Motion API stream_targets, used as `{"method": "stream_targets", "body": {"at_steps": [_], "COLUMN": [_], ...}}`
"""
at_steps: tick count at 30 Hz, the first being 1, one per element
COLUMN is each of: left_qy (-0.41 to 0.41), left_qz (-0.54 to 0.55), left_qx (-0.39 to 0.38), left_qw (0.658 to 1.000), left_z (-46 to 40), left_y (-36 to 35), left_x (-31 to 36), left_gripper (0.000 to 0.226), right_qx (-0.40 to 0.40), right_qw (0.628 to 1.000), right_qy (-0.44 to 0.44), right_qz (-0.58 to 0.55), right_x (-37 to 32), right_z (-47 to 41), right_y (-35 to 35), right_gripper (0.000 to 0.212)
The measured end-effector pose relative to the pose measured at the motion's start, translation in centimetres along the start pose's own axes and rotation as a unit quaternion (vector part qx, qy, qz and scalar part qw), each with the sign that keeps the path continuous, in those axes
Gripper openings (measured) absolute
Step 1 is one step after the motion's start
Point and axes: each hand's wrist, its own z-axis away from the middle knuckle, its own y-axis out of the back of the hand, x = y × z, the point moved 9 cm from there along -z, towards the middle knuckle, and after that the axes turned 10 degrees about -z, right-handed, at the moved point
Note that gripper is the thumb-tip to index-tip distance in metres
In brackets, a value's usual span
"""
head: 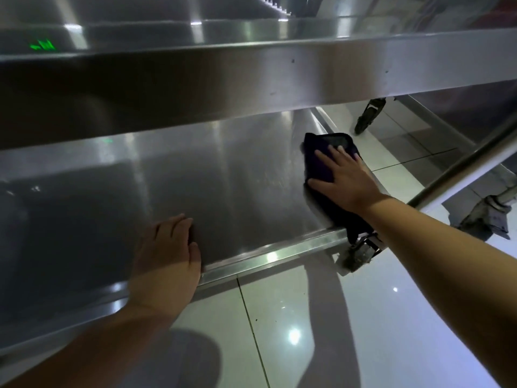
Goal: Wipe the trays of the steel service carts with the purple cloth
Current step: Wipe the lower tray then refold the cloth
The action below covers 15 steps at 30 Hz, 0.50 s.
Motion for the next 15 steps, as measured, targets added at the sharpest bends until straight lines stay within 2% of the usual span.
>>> {"method": "stream_targets", "body": {"at_steps": [3,5,8,12,15], "left_qy": [0.009,0.011,0.013,-0.003,-0.019], "left_qz": [0.009,0.011,0.029,0.037,0.017], "left_qx": [0.007,0.022,0.033,0.037,0.008], "left_qw": [1.000,1.000,0.999,0.999,1.000], "left_z": [0.1,0.1,0.1,0.2,0.2], "left_y": [0.1,0.3,0.3,0.5,0.0], "left_x": [-0.1,-0.4,-0.7,-0.7,-0.7], "left_gripper": [0.048,0.047,0.047,0.042,0.044], "right_qx": [-0.001,-0.008,-0.043,-0.099,-0.141], "right_qw": [1.000,1.000,0.997,0.978,0.958], "right_qy": [-0.022,-0.004,0.064,0.181,0.246], "right_qz": [0.003,-0.003,0.006,0.034,0.024], "right_x": [-1.0,-3.5,-9.5,-18.1,-22.4], "right_z": [-0.6,-1.4,-2.6,-2.8,-2.4], "right_y": [-0.6,-1.6,-4.1,-7.3,-9.3], "right_gripper": [0.078,0.084,0.087,0.077,0.068]}}
